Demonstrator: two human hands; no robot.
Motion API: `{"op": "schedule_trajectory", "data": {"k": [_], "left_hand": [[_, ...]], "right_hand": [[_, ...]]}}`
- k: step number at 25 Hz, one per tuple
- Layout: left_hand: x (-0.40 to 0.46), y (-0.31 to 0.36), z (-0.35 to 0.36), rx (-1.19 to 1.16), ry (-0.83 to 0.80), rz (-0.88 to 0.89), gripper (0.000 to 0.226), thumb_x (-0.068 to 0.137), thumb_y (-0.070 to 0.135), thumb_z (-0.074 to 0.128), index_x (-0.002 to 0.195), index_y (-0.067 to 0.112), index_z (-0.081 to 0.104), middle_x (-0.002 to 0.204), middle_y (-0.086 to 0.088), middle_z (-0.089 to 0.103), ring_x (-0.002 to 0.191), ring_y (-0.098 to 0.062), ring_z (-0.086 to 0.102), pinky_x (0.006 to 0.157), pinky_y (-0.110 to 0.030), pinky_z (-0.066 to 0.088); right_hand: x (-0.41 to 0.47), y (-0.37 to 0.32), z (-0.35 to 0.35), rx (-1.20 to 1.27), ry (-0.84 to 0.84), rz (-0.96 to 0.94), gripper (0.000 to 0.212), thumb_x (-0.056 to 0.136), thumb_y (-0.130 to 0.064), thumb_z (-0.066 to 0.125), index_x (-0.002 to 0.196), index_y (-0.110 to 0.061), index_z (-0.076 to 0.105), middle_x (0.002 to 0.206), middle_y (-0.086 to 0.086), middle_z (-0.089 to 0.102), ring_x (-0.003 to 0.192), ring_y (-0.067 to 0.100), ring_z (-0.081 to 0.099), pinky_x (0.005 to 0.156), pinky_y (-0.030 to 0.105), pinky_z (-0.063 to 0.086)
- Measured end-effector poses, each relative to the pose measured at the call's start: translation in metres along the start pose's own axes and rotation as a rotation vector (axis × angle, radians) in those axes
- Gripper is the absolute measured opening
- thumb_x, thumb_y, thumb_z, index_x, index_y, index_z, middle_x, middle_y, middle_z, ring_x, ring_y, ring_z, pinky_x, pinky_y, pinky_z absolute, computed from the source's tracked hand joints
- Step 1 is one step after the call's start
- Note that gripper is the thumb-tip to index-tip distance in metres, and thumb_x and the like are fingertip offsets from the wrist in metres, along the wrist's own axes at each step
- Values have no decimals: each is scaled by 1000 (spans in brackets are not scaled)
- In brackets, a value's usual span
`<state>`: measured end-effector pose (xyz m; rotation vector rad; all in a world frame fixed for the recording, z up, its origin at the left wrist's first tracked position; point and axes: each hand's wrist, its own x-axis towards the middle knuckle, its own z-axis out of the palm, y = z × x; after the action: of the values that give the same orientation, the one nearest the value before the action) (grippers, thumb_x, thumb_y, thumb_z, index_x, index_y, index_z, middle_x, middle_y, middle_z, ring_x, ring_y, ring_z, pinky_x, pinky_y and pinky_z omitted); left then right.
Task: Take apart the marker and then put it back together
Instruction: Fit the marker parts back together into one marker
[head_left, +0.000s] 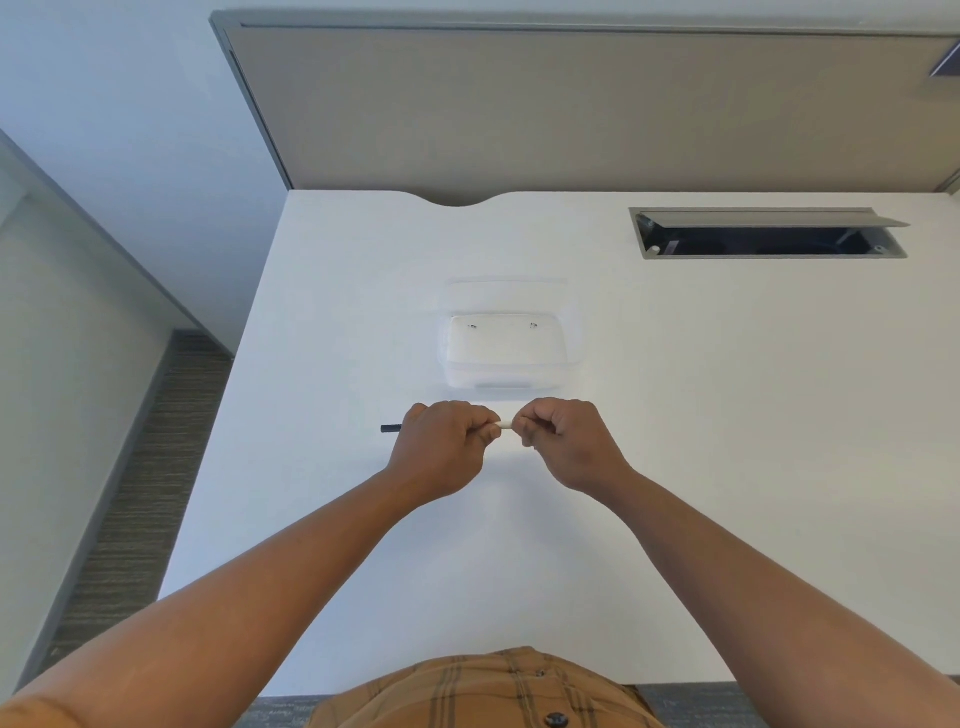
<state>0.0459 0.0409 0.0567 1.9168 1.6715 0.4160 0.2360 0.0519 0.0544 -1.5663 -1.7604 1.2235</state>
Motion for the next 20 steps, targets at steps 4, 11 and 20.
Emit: {"op": "schedule_trajectory", "data": {"k": [4, 11, 20], "left_hand": [[-3, 3, 0, 121, 55, 84, 23, 100, 29, 49, 89, 29, 69, 67, 2, 57, 73, -20, 53, 78, -35, 35], [6, 9, -1, -14, -49, -36, 26, 100, 33, 50, 84, 22, 68, 67, -1, 63, 72, -23, 58, 73, -32, 35], [0, 16, 6, 95, 8, 17, 31, 100, 28, 49, 71, 17, 53, 62, -5, 56, 67, -25, 52, 68, -34, 30]], "right_hand": [[0, -11, 5, 351, -71, 319, 32, 98, -21, 56, 69, -10, 62, 55, 1, 49, 50, 16, 37, 52, 25, 33], [-3, -2, 8, 170, 81, 114, 38, 100, -37, 58, 76, -7, 65, 62, -1, 50, 57, 12, 41, 54, 22, 35], [0, -10, 12, 437, -28, 446, 34, 97, -26, 49, 66, -12, 43, 60, 1, 32, 55, 17, 24, 53, 32, 26]]}}
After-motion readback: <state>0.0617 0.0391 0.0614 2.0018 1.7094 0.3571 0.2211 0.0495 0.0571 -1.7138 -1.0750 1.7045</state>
